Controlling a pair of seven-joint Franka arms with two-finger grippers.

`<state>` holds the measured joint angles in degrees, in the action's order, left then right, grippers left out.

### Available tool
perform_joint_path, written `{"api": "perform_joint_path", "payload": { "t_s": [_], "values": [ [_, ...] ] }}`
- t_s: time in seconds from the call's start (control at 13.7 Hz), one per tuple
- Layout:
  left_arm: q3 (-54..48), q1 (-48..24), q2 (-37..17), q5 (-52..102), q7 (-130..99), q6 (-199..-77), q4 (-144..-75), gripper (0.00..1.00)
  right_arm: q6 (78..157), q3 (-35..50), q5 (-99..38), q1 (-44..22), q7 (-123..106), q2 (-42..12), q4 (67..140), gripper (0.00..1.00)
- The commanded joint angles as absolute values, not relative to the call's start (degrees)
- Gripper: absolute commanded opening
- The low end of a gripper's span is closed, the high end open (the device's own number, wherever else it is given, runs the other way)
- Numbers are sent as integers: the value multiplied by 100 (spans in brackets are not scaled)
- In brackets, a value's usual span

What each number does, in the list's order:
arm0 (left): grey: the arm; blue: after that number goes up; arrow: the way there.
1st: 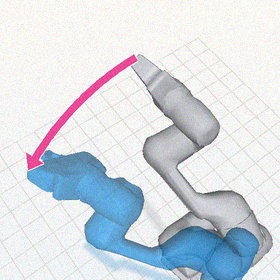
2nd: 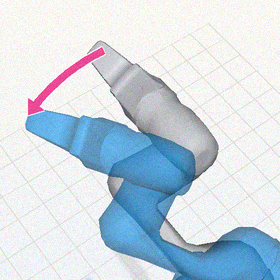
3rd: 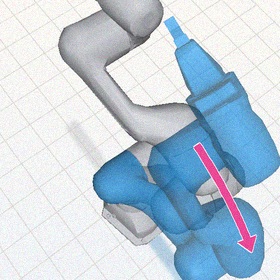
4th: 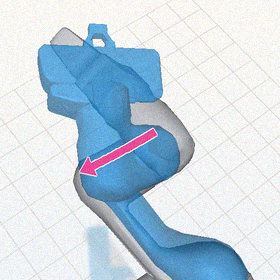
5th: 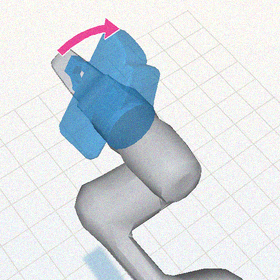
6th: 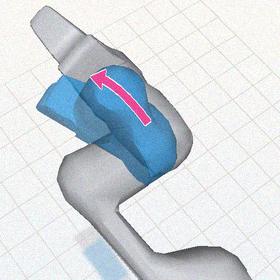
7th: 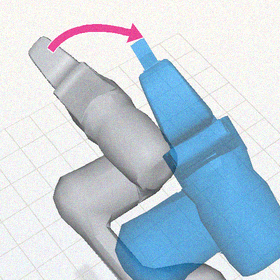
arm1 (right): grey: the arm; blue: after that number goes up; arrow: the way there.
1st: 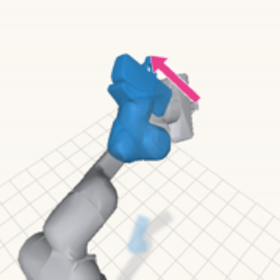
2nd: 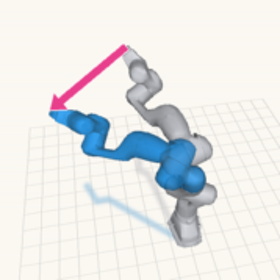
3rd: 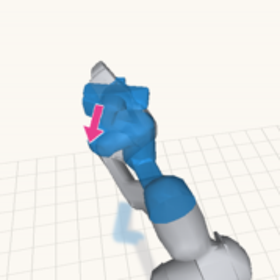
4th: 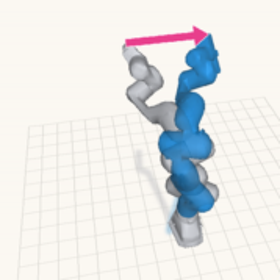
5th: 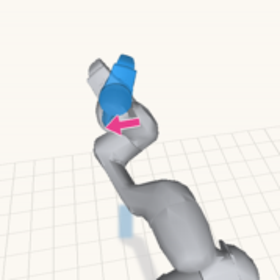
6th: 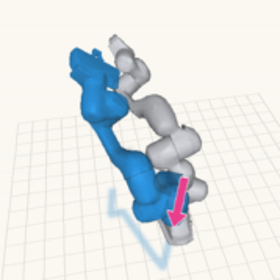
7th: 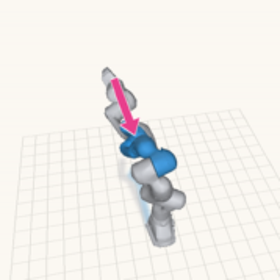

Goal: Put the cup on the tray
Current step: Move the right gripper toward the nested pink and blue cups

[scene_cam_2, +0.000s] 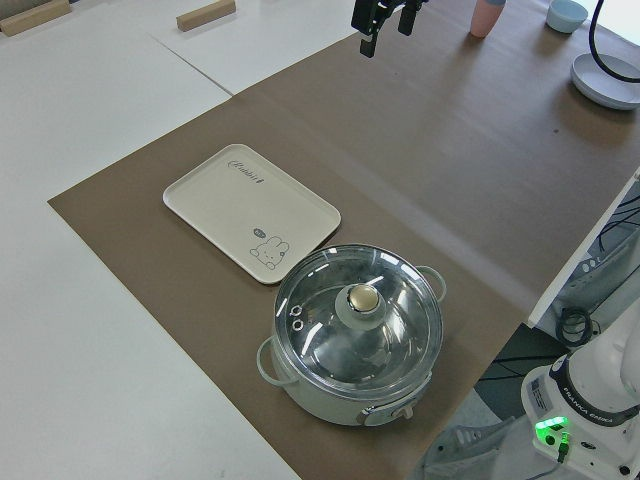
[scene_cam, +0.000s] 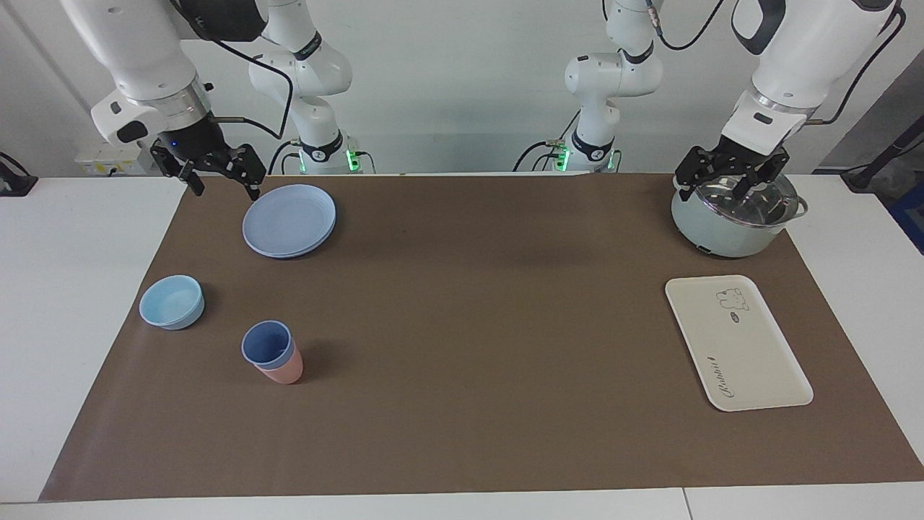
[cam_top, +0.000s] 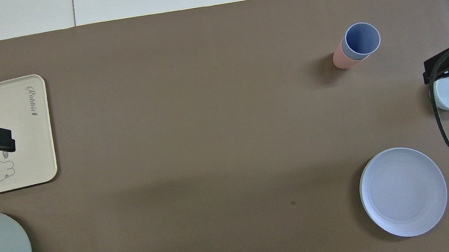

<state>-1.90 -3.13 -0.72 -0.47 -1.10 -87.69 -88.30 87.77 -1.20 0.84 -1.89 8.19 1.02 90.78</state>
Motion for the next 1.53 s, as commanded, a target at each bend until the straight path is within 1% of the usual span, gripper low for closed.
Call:
{"api": "perform_joint_path", "payload": {
  "t_s": [0.0,0.29,0.36,0.51,0.66,0.8,0.87,1.02,1.09,1.31,1.46],
  "values": [
    [-211,-281,88,-141,-88,-8754,-8991,100,8736,-97,78,-202,765,167,9079,100],
    [-211,-272,88,-141,-88,-8736,-8991,100,8833,-97,-44,-88,669,202,9202,100],
    [-211,-272,88,-141,-88,-8736,-8991,100,9085,-97,-114,-1,303,220,9289,100],
    [-211,-272,88,-141,-88,-8736,-8991,100,9901,-105,-455,271,-1048,368,9797,100],
    [-211,-272,88,-141,-88,-8736,-8991,100,11025,-105,-868,552,-2471,570,10578,100],
    [-211,-272,88,-141,-88,-8736,-8991,100,11547,-114,-1665,886,-3947,519,10941,100],
    [-211,-272,88,-141,-88,-8736,-8991,100,11897,-114,-2244,1079,-4799,423,11108,100],
    [-211,-272,88,-141,-88,-8736,-8991,100,12426,-114,-3037,1256,-6259,177,11363,100],
    [-211,-272,88,-141,-88,-8736,-8991,100,12541,-114,-3702,1379,-6910,-59,11382,100],
    [-211,-272,88,-141,-79,-8736,-8991,100,12797,-114,-5418,1450,-8881,-868,11312,100],
    [-211,-272,88,-141,-79,-8736,-8991,100,12744,-114,-5975,1450,-9401,-1124,11320,100]
  ]
}}
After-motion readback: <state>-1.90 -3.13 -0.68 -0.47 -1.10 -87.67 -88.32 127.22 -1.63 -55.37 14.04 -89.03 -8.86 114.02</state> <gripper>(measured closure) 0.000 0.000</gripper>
